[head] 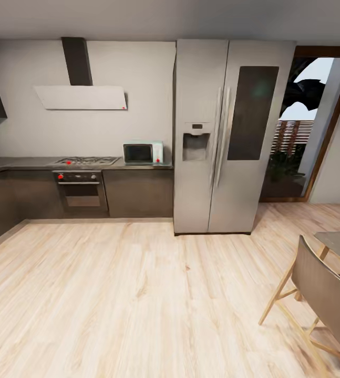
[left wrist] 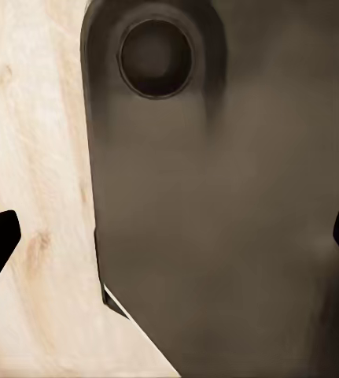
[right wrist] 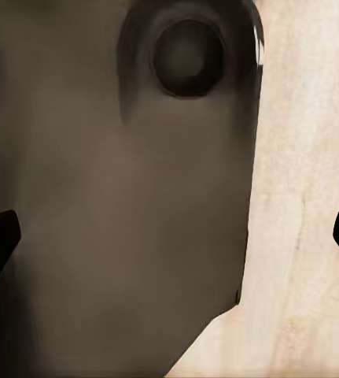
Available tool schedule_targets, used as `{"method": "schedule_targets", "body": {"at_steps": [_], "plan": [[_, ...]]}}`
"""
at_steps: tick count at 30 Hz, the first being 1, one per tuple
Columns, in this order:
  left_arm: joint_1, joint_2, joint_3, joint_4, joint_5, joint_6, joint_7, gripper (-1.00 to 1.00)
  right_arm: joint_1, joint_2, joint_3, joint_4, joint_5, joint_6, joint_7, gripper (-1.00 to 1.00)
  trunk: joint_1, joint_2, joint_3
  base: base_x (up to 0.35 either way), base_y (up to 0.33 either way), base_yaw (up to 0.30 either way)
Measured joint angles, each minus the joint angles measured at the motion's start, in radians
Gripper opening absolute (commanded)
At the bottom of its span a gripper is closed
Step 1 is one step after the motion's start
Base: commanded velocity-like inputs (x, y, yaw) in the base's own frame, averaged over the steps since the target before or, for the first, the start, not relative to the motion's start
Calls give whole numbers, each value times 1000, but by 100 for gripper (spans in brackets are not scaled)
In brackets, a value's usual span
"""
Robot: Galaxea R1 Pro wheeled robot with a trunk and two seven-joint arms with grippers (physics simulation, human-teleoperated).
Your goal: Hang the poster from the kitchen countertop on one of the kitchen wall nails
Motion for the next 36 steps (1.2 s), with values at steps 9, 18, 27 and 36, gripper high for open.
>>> {"method": "schedule_targets", "body": {"at_steps": [9,18,27,36], "plan": [[20,-24,-2,-24,0,-6,1,100,-33,-9,-3,-16,-5,-16,0,100,0,0,0,0,0,0],[20,-24,-2,-24,0,-6,1,100,-33,-9,-3,-16,-5,-16,0,100,0,0,0,0,0,0],[24,-31,0,-36,-1,-11,0,100,-44,-16,-3,-27,-5,-22,0,100,0,0,0,0,0,0],[32,-43,6,-147,-5,-25,-1,100,-106,-30,-2,-165,-1,-203,-1,100,0,0,0,0,0,0]]}}
